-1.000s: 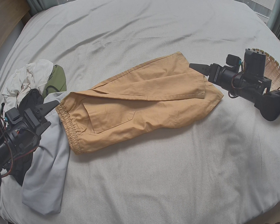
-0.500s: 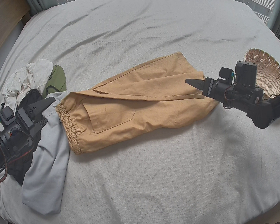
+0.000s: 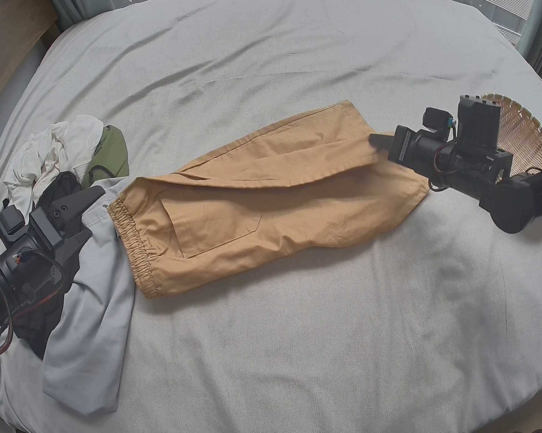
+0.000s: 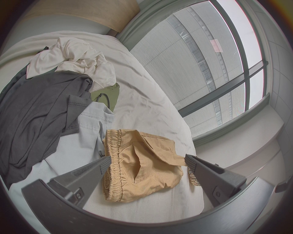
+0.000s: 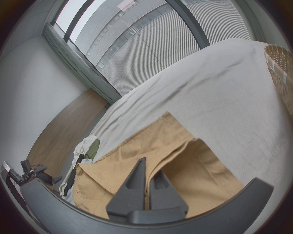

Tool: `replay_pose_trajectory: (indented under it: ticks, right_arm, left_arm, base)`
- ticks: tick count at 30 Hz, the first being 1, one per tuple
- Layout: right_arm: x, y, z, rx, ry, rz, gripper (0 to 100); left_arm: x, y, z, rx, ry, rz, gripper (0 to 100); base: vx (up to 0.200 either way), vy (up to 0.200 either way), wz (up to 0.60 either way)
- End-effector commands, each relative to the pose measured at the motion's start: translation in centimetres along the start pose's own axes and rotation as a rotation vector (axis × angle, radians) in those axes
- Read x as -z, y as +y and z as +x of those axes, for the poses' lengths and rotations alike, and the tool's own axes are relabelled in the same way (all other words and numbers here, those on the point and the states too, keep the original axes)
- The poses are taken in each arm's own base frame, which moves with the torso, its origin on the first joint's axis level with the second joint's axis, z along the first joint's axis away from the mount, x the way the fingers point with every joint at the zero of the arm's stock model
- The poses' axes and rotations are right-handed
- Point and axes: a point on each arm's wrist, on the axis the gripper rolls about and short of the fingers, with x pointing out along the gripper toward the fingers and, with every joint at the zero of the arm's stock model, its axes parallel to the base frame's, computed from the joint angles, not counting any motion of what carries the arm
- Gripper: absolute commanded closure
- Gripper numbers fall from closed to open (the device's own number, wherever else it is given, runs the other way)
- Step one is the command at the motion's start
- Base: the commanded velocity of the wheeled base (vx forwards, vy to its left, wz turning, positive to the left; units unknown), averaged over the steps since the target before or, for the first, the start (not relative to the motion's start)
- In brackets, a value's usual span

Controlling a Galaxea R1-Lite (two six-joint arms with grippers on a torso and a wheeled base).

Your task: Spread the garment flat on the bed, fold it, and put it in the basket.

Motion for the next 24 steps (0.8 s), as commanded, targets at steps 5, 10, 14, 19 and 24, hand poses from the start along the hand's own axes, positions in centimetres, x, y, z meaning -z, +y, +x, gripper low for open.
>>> replay_pose_trajectory:
  ticks: [5,10,14,19,24]
  right_arm:
    - [0.4,-1.7,5.5,-0.019,-0.049,0.044,100]
    - [0.9,-2.1,6.7,-0.024,-0.056,0.045,0]
    - [-0.6,-1.7,7.0,-0.041,-0.11,0.073,0]
    - [-1.8,-1.4,6.8,-0.055,-0.146,0.09,0]
    - [-3.0,-2.1,4.9,0.038,-0.187,0.094,0]
  left_arm:
    - [0.5,0.3,-0.2,-0.013,0.013,-0.009,0]
    - [0.4,0.2,-0.2,-0.01,0.01,-0.007,0]
    - [0.5,0.2,-0.3,-0.012,0.009,-0.007,0]
    - [0.8,0.5,-0.4,-0.019,0.017,-0.01,0]
    - [1.0,0.6,-0.5,-0.021,0.02,-0.008,0]
  base:
    - [0.0,0.0,0.0]
    - [0.0,0.0,0.0]
    - [0.0,0.0,0.0]
    - [0.0,0.0,0.0]
    - [0.0,0.0,0.0]
